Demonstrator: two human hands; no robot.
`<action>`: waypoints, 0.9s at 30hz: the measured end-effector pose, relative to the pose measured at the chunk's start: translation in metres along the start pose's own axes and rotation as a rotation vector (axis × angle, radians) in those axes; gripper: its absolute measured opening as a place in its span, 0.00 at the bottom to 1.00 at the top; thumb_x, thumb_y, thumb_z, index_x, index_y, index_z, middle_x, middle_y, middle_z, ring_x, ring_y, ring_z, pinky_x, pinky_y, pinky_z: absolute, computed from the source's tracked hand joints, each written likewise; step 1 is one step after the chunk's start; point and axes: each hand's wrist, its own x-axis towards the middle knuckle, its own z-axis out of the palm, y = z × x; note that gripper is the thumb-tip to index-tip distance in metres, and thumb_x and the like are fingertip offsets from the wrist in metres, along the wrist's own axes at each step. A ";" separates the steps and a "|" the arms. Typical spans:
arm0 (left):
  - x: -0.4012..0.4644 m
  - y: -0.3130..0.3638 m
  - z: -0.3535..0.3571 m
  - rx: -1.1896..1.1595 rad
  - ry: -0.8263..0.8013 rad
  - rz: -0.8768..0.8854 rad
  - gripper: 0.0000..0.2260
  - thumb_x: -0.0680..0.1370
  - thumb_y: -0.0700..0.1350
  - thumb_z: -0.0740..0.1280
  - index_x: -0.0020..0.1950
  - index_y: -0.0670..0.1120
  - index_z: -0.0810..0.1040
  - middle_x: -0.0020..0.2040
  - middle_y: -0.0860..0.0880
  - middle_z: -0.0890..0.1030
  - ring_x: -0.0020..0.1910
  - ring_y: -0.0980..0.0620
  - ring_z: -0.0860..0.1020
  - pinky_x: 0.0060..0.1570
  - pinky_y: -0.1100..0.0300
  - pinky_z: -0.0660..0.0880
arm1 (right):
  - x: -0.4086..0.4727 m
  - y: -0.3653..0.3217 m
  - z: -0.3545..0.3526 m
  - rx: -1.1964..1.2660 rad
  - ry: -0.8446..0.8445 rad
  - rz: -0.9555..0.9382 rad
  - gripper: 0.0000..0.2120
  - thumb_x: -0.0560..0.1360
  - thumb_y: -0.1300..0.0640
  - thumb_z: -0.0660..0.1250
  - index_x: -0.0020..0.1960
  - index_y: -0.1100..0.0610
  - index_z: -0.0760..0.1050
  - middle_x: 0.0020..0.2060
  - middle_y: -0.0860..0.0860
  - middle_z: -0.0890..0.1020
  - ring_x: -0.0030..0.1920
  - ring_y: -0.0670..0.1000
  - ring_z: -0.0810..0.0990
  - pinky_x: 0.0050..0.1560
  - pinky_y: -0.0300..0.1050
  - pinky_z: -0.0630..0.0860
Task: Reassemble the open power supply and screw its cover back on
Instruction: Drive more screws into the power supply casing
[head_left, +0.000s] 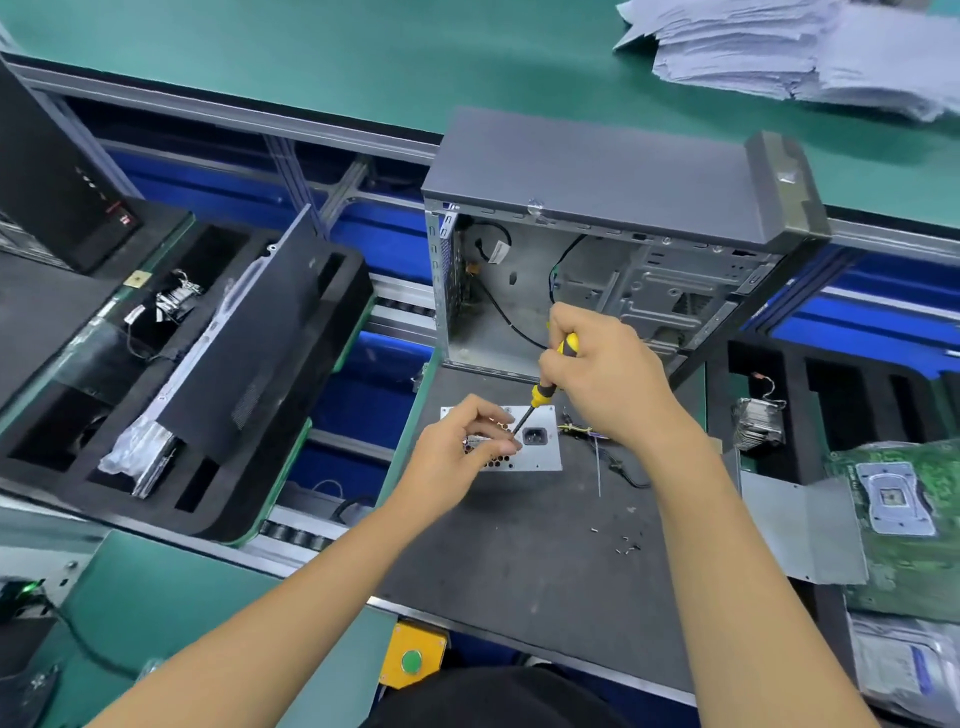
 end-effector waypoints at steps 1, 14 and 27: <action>0.003 -0.001 0.000 0.015 -0.012 -0.002 0.09 0.77 0.47 0.73 0.53 0.58 0.77 0.46 0.55 0.87 0.52 0.53 0.85 0.59 0.46 0.79 | 0.001 0.000 0.002 -0.035 0.008 -0.007 0.05 0.69 0.54 0.63 0.41 0.51 0.66 0.34 0.46 0.83 0.40 0.54 0.76 0.42 0.49 0.74; 0.016 -0.016 0.001 0.454 -0.003 0.120 0.13 0.70 0.55 0.80 0.47 0.64 0.78 0.43 0.66 0.84 0.59 0.60 0.73 0.61 0.61 0.54 | -0.004 0.020 0.031 -0.185 -0.016 -0.045 0.07 0.70 0.51 0.62 0.41 0.50 0.64 0.31 0.49 0.78 0.39 0.56 0.74 0.36 0.48 0.68; 0.022 -0.018 0.004 0.535 -0.094 0.064 0.17 0.69 0.54 0.81 0.42 0.66 0.73 0.41 0.69 0.83 0.56 0.63 0.72 0.60 0.58 0.55 | -0.006 0.022 0.045 -0.242 -0.029 -0.127 0.06 0.67 0.49 0.58 0.40 0.48 0.61 0.28 0.48 0.73 0.35 0.56 0.72 0.31 0.45 0.59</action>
